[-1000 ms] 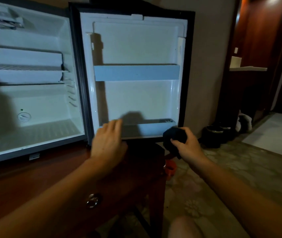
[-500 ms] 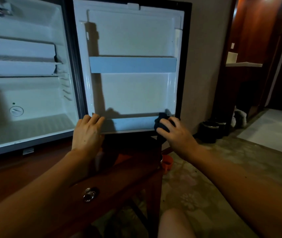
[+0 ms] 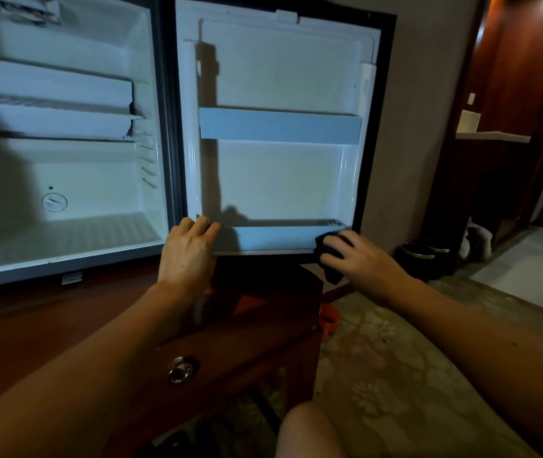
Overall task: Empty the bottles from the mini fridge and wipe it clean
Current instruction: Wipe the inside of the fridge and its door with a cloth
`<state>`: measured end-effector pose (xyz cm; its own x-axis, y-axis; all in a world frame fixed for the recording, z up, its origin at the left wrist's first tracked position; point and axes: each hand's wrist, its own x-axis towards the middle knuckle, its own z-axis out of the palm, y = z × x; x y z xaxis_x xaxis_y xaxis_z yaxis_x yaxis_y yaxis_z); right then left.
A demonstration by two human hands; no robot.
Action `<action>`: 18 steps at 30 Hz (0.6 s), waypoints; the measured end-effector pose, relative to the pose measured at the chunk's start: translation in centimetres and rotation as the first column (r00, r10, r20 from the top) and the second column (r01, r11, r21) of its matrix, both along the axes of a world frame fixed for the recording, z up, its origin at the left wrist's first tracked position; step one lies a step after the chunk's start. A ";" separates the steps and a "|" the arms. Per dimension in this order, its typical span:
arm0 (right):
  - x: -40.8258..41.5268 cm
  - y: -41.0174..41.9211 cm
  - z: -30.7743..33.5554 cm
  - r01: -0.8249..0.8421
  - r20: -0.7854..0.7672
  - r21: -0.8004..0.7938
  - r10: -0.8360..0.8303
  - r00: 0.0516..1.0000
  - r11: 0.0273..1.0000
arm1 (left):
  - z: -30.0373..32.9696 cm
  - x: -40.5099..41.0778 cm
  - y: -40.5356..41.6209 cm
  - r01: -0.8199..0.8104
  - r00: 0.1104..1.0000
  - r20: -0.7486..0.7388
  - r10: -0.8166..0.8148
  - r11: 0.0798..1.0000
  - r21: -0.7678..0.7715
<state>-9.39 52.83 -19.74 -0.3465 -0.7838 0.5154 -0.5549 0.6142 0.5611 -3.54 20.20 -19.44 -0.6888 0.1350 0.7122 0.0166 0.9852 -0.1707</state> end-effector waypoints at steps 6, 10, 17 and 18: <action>-0.3 -1.1 0.8 -0.029 -0.105 -0.101 0.019 0.994 0.994 | 0.2 0.4 -0.2 -0.008 1.000 0.016 0.008 1.000 -0.023; 0.1 -0.4 0.1 -0.117 -0.066 0.145 0.128 0.990 0.982 | 0.2 0.1 -0.2 0.007 1.000 0.023 -0.007 1.000 -0.026; -0.5 -0.1 0.6 -0.050 -0.098 -0.061 0.044 0.994 0.997 | -0.1 -0.1 -0.6 0.021 1.000 0.010 -0.020 0.999 -0.025; -0.5 0.1 0.2 -0.075 -0.093 0.041 0.079 0.993 0.996 | -0.1 -0.1 -0.5 0.021 1.000 0.007 -0.021 0.999 -0.028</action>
<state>-9.86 52.96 -19.58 -0.2352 -0.8256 0.5129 -0.5429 0.5493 0.6352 -3.60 19.66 -19.52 -0.6901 0.1695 0.7036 0.0383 0.9794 -0.1984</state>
